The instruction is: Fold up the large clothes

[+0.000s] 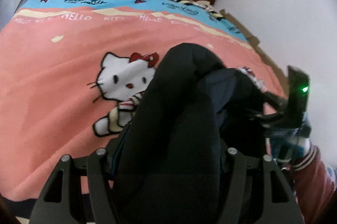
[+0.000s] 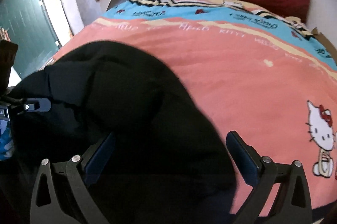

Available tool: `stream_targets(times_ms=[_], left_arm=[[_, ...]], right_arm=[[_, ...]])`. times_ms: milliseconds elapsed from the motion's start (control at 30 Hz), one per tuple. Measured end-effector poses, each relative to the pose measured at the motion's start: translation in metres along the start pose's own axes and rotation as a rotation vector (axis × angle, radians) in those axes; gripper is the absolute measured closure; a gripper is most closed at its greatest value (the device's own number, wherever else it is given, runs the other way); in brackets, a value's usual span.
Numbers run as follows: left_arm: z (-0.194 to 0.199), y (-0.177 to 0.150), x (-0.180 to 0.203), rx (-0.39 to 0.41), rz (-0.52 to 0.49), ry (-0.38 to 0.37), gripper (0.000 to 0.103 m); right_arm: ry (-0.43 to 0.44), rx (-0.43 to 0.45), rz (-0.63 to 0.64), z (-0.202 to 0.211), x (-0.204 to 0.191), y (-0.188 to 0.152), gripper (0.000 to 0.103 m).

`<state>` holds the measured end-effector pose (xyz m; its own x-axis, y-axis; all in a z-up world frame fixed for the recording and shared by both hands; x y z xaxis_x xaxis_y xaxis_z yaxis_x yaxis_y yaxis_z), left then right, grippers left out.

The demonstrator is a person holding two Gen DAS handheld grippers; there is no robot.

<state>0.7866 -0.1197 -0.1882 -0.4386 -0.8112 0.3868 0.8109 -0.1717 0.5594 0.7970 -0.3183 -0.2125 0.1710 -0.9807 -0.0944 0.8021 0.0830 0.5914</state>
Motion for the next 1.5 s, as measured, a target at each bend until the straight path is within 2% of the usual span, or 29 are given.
stream_targets(times_ms=[33, 100, 133, 200, 300, 533, 800, 967, 1200, 1267, 1367, 1500], left_arm=[[0.002, 0.000, 0.002, 0.009, -0.005, 0.001, 0.043], [0.006, -0.001, 0.006, 0.015, -0.022, 0.015, 0.062], [0.010, -0.003, 0.010, 0.016, -0.031, 0.024, 0.066], [0.021, -0.008, 0.018, 0.023, -0.063, 0.038, 0.080], [0.050, -0.019, 0.037, 0.049, -0.135, 0.071, 0.086], [0.143, -0.062, 0.069, 0.136, -0.165, 0.042, 0.088], [0.215, -0.143, 0.101, 0.236, -0.212, 0.009, 0.091], [0.249, -0.195, 0.125, 0.280, -0.284, 0.022, 0.091], [0.249, -0.270, 0.137, 0.222, -0.355, 0.057, 0.091], [0.239, -0.287, 0.135, 0.202, -0.361, 0.066, 0.092], [0.213, -0.311, 0.129, 0.156, -0.412, 0.127, 0.092], [0.208, -0.316, 0.126, 0.146, -0.369, 0.142, 0.092]], right_arm=[[-0.001, -0.007, 0.001, -0.002, -0.001, -0.002, 0.019], [-0.018, -0.015, 0.012, -0.001, -0.002, -0.004, 0.046], [-0.020, -0.011, 0.015, 0.004, -0.003, -0.005, 0.052], [0.005, 0.009, 0.002, 0.018, -0.005, -0.005, 0.077], [0.017, 0.042, 0.031, 0.056, -0.022, -0.012, 0.087], [0.052, 0.131, 0.098, 0.179, -0.051, -0.048, 0.091], [0.104, 0.249, 0.196, 0.256, -0.097, -0.110, 0.092], [0.123, 0.332, 0.224, 0.302, -0.123, -0.162, 0.092], [0.154, 0.297, 0.178, 0.319, -0.140, -0.241, 0.092], [0.160, 0.247, 0.150, 0.306, -0.142, -0.266, 0.092], [0.146, 0.148, 0.111, 0.272, -0.141, -0.304, 0.091], [0.151, 0.121, 0.056, 0.258, -0.137, -0.310, 0.091]])
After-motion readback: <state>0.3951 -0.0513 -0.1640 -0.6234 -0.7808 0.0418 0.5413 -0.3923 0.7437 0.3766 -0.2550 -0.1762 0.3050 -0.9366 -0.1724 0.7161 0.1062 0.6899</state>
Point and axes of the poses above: each gripper's, at about its wrist camera, not at the fingertips, and z roughly against the way its jaws point, x to its right, y to its top, the point moved 5 cm from there along -z, roughly the way its jaws point, and after that the axes turned 2 degrees about -z, right-handed, at the moved point
